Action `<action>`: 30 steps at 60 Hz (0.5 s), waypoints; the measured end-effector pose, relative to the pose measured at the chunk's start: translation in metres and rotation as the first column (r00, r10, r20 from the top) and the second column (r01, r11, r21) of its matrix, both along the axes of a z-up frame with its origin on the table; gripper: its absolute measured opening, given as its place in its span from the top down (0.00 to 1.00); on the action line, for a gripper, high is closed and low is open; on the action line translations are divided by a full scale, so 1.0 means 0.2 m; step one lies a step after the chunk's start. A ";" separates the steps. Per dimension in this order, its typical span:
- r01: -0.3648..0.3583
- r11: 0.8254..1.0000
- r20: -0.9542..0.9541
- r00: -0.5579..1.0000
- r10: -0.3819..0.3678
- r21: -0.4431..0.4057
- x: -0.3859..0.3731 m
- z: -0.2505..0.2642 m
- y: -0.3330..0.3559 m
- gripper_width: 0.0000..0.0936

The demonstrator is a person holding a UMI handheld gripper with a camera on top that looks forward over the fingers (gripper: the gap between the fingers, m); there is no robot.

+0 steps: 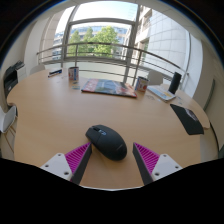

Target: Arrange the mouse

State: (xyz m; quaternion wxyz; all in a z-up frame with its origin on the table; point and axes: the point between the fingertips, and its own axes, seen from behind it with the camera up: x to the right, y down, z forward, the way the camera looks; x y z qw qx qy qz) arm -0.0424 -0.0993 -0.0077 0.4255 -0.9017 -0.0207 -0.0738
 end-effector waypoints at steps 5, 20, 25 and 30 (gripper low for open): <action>0.003 1.000 0.002 1.000 -0.003 0.007 0.02 0.01 0.11 0.10; 0.001 1.000 -0.137 0.991 -0.002 -0.008 -0.02 -0.04 0.31 0.40; -0.021 1.000 -0.105 0.994 0.020 -0.008 -0.04 -0.04 0.31 0.47; -0.021 1.000 -0.112 0.994 0.019 -0.015 -0.04 -0.04 0.31 0.54</action>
